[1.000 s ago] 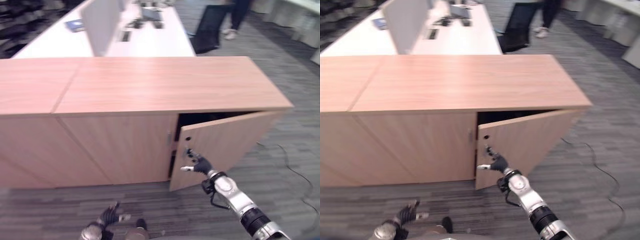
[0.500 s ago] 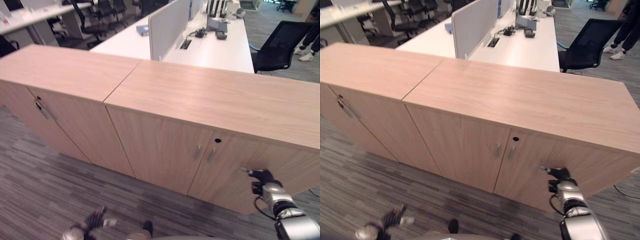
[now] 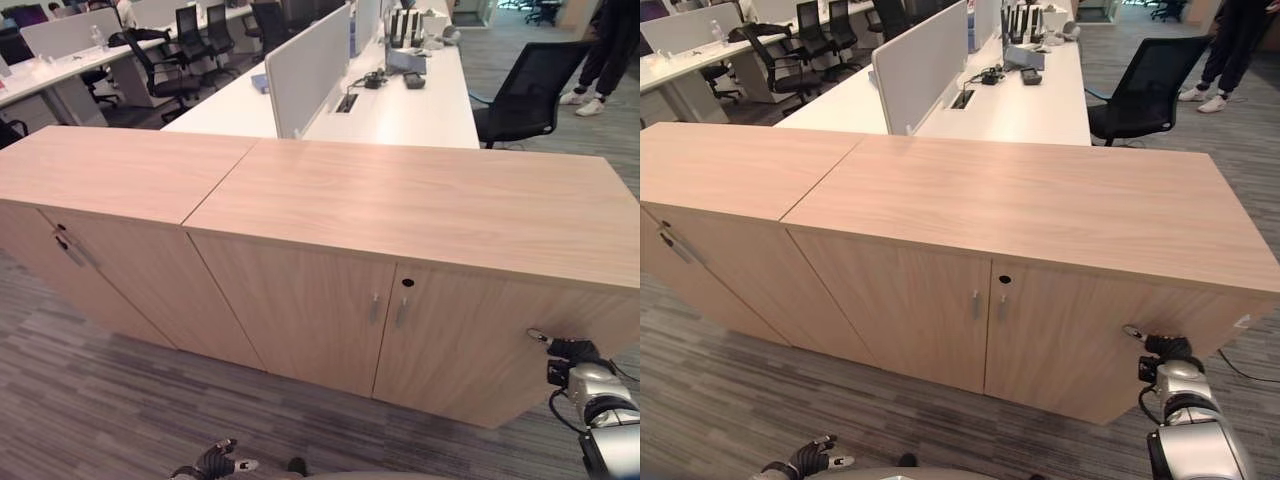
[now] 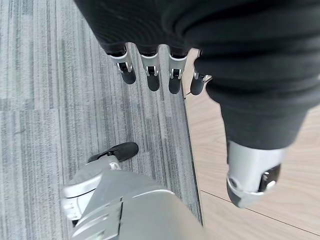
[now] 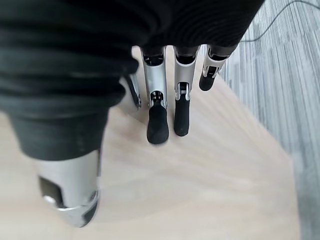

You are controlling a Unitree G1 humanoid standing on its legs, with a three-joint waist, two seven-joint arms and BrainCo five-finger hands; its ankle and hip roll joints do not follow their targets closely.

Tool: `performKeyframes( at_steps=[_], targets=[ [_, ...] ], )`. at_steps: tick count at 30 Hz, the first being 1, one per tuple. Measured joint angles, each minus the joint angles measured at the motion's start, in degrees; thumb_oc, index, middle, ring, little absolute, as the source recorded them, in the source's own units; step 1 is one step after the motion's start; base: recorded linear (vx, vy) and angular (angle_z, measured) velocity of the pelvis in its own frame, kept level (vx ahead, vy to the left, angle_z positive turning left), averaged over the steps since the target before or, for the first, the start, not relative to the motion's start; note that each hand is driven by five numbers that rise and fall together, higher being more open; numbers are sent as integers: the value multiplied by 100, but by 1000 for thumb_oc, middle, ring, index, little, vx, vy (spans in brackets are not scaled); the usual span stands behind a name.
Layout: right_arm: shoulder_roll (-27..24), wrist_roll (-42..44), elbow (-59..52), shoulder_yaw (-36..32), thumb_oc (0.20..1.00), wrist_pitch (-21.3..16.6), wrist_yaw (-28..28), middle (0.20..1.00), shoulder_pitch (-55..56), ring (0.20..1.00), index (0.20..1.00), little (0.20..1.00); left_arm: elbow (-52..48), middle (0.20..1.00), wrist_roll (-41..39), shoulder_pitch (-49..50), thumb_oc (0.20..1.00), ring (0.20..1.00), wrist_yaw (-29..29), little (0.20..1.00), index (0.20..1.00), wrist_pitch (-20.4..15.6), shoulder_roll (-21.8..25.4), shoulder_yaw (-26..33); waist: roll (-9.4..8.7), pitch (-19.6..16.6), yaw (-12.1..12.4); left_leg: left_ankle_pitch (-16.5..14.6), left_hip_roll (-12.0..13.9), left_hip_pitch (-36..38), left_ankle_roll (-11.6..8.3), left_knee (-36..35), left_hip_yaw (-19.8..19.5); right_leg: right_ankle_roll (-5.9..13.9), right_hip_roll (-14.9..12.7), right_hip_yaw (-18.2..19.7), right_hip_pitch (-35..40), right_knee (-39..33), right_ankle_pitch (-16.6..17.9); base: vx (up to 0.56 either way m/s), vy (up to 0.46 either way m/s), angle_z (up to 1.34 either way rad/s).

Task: Put the empty folder in the office cabinet

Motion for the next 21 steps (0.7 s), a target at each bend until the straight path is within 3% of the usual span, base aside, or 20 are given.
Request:
performKeyframes(
  at_steps=[2, 7, 9, 14, 21],
  targets=[
    [491, -28, -1048, 117, 1000, -177, 83, 1000, 744, 1000, 1000, 1000, -32, 1000, -8, 35, 1000, 1000, 20, 1000, 1000, 10, -94, 157, -14, -88, -81, -27, 30, 22, -48, -2, 112, -37, 21, 125, -89, 1, -1, 11, -14, -27],
    [1580, -471, -1628, 850, 1000, -315, 541, 1000, 2360, 1000, 1000, 1000, -62, 1000, -9, -170, 1000, 1000, 118, 1000, 1000, -4, -303, 255, -1, -171, -287, -66, 36, 96, -91, -2, 253, -46, 45, 237, -96, 2, 1, -8, -6, -14],
    [1674, -838, -1346, 1222, 1000, -191, 738, 1000, 2648, 1000, 1000, 1000, -52, 1000, -5, -183, 1000, 1000, 156, 1000, 1000, -9, -313, 252, 7, -190, -470, -89, 34, 124, -99, -2, 386, -35, 31, 311, -156, 1, 14, -40, -5, -28],
    [1650, -1652, -260, 1200, 1000, -178, 800, 1000, 2429, 1000, 1000, 1000, 13, 1000, 3, -184, 1000, 1000, 242, 1000, 1000, -68, -341, 241, -172, -205, -464, -126, 67, 198, -100, -4, 562, -27, 30, 475, -195, 0, 21, -27, -4, -21],
    [1802, -1833, 430, 1101, 1000, -179, 790, 1000, 2319, 1000, 1000, 1000, 456, 1000, 9, -150, 1000, 1000, 285, 1000, 1000, -54, -478, 238, -288, -240, -495, -135, 67, 259, -97, -4, 714, -20, 32, 553, -245, 1, 28, -16, 3, -10]
  ],
)
